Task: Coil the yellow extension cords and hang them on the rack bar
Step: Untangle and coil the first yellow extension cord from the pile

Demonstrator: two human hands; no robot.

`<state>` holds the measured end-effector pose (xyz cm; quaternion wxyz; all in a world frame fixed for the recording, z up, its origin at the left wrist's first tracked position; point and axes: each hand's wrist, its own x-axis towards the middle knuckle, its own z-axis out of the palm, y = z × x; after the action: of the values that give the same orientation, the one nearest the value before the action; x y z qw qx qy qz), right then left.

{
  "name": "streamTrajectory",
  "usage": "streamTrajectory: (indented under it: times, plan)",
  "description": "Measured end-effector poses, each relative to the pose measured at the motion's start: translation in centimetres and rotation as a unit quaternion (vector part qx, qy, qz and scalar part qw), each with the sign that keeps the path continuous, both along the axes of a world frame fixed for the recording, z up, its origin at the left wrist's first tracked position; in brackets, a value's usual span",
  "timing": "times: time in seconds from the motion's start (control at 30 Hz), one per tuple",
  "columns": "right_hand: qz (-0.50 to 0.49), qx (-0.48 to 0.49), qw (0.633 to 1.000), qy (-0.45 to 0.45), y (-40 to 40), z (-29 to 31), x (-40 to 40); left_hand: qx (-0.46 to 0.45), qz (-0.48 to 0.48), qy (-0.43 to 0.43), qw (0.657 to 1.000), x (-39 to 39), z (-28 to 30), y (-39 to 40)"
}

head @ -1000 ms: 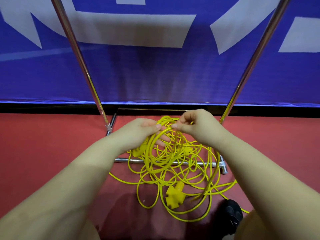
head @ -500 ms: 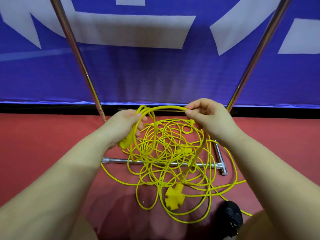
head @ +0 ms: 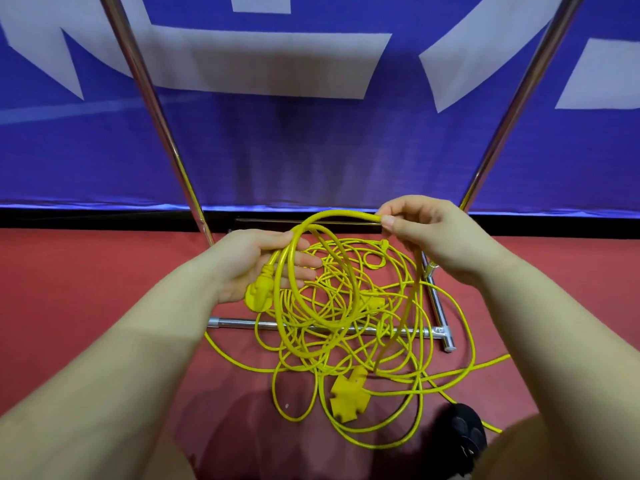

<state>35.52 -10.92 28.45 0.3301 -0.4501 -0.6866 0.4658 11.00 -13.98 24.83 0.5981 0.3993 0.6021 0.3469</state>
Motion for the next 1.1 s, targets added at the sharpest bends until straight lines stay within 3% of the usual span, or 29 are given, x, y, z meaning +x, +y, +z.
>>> streamTrajectory:
  times: [0.17,0.4,0.6,0.83,0.97,1.1]
  plan:
    - [0.071,-0.01,0.997,-0.036,-0.5,-0.2,-0.5,0.006,-0.029,0.013,0.999,0.6,0.1,-0.1]
    - [0.015,0.058,0.995,-0.082,-0.8,-1.7,-2.9,0.019,-0.102,0.062,0.993,1.6,-0.2,-0.7]
    - [-0.004,0.066,0.993,-0.094,-0.7,-2.2,-3.9,0.03,-0.164,-0.022,0.986,2.6,0.0,-1.1]
    - [-0.012,0.097,0.978,-0.182,-0.8,-2.3,-3.1,0.047,-0.213,-0.012,0.976,3.1,0.7,-1.8]
    - [-0.022,0.114,0.97,-0.215,-0.6,-2.4,-3.2,0.081,-0.175,0.023,0.981,3.0,0.7,-1.7]
    - [0.056,0.021,0.936,-0.347,-0.1,-3.7,-2.1,0.121,0.003,-0.02,0.992,1.3,1.4,-0.7]
